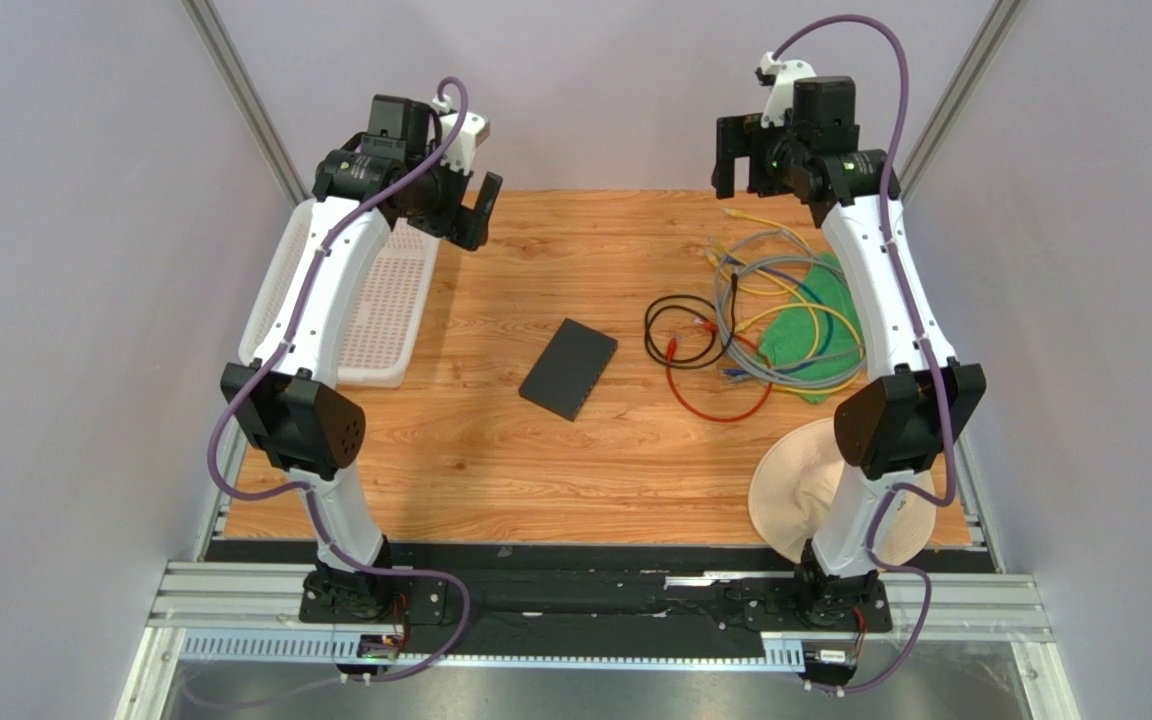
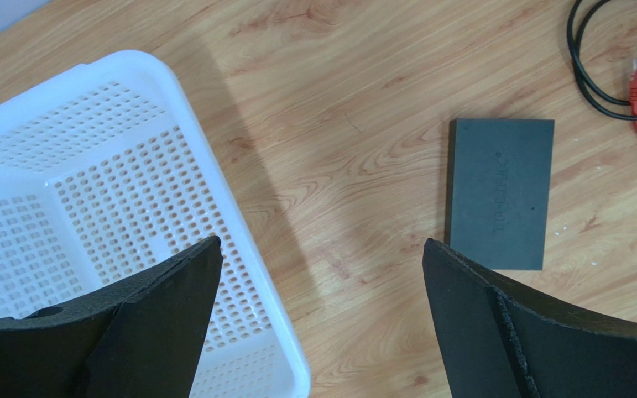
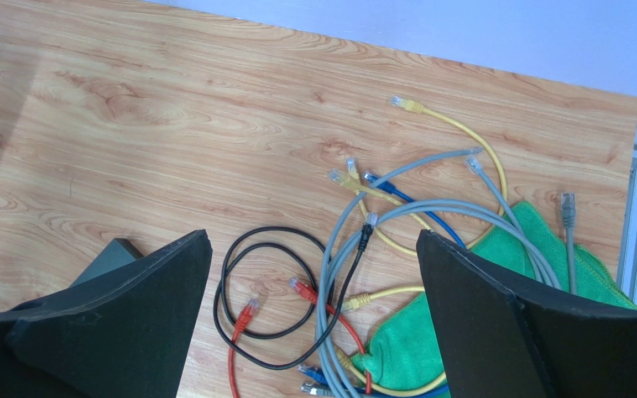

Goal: Pull the plug from the switch port

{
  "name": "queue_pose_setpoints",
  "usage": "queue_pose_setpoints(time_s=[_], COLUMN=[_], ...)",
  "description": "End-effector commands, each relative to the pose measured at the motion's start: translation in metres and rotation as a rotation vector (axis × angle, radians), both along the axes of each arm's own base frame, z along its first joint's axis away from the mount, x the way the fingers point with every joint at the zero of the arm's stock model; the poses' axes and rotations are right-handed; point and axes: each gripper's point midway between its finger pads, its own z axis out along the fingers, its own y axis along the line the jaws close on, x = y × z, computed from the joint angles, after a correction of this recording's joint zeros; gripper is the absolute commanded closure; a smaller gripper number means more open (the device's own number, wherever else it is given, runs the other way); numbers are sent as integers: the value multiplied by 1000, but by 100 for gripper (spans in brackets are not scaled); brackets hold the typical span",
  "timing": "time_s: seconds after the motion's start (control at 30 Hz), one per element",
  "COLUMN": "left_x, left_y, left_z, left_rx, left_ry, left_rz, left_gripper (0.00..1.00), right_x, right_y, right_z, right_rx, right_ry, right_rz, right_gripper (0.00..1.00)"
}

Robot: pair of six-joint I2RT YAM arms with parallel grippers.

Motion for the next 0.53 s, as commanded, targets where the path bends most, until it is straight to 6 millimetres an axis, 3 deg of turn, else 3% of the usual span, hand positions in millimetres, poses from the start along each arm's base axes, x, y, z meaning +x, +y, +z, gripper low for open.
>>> queue_pose_setpoints(time_s=[0.0, 0.17, 0.5], left_x=[-13, -4, 14], left_y=[-12, -18, -33], left_z=[24, 21, 16], left_rx=[-83, -106, -159], left_ry=[-28, -21, -2], left_rz=[-26, -27, -34], left_gripper=[2, 2, 2], right_x=[-6, -19, -39], right_y=[34, 44, 41], right_z=[8, 0, -7], right_rx=[-43, -117, -117], right_ry=[-59, -52, -30], right_rz=[18, 63, 83], right_gripper=[0, 0, 0])
